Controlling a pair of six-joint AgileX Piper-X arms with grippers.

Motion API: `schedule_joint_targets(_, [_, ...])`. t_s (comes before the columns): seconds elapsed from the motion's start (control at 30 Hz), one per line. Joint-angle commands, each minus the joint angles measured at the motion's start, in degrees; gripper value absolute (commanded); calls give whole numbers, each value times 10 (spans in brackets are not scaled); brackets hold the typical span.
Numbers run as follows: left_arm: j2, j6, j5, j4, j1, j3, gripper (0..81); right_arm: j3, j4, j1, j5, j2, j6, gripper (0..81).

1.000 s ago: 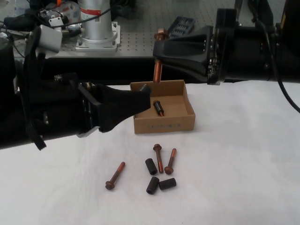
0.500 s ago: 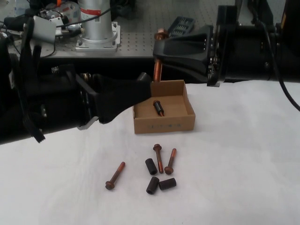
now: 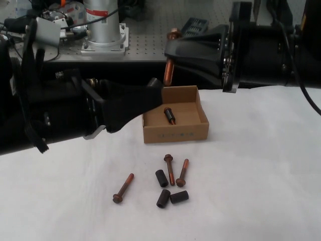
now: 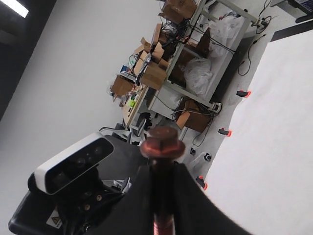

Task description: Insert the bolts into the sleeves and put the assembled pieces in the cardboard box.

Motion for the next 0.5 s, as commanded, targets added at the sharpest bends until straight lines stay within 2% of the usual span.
schedule_joint_targets(0.0, [-1, -12, 1, -13, 2, -3, 6, -2, -10, -3, 6, 0, 9, 25])
schedule_joint_targets(0.27, [-1, -12, 1, -13, 2, -3, 6, -2, -10, -3, 14, 0, 29, 25])
schedule_joint_targets(0.47, [-1, -12, 1, -13, 2, -3, 6, -2, -10, 15, 16, 0, 34, 25])
